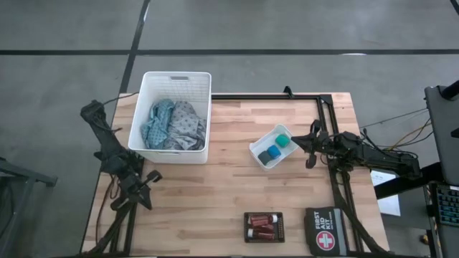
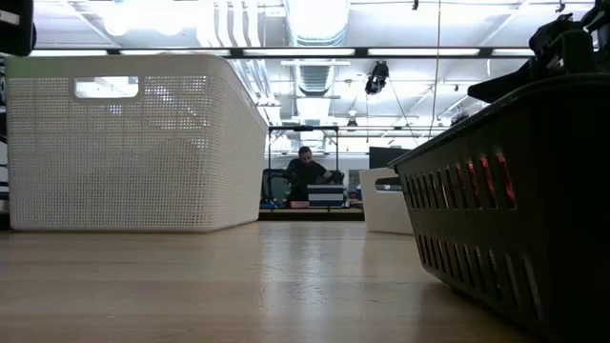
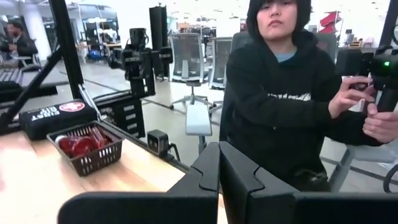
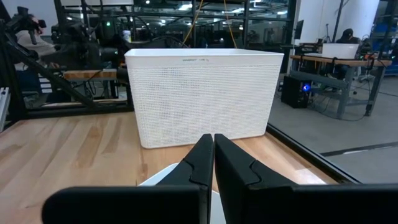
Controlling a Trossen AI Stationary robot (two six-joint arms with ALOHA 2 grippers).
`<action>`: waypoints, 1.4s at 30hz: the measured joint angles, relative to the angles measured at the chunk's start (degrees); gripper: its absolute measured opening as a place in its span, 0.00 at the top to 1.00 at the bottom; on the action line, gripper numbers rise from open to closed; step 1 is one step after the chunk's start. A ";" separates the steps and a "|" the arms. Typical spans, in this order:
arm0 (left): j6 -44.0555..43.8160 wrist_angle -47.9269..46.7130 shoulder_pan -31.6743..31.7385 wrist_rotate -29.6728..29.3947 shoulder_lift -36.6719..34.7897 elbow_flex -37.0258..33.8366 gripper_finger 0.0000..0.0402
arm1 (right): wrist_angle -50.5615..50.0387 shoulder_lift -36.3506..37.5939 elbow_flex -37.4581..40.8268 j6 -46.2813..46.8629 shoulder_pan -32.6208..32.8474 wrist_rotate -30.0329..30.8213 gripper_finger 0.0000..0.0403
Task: Pick & place medical supplies in basket/bin
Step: Return to Home Position
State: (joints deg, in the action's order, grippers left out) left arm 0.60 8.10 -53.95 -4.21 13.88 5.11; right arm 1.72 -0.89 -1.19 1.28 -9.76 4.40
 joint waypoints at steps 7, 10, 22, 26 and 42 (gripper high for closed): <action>-1.09 1.42 0.00 0.00 -0.63 -3.55 0.99 | 0.00 -0.01 0.00 0.00 -0.01 -0.02 0.97; -1.08 3.24 0.00 -0.01 -0.97 -4.85 0.99 | 0.00 -0.01 0.00 0.00 0.01 -0.02 0.97; -1.25 -1.58 0.00 0.00 -1.04 -4.88 0.99 | 0.00 0.00 0.00 0.00 -0.01 -0.02 0.97; -1.25 -2.12 0.00 0.00 -1.04 -4.88 0.99 | 0.00 0.00 0.00 0.00 0.01 0.00 0.97; -1.09 -2.38 0.00 0.00 -1.02 -4.92 0.98 | -0.02 -0.01 0.00 0.00 -0.01 -0.01 0.97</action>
State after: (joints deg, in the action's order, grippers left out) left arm -0.49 5.72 -53.95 -4.21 12.86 0.19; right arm 1.69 -0.90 -1.19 1.28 -9.77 4.40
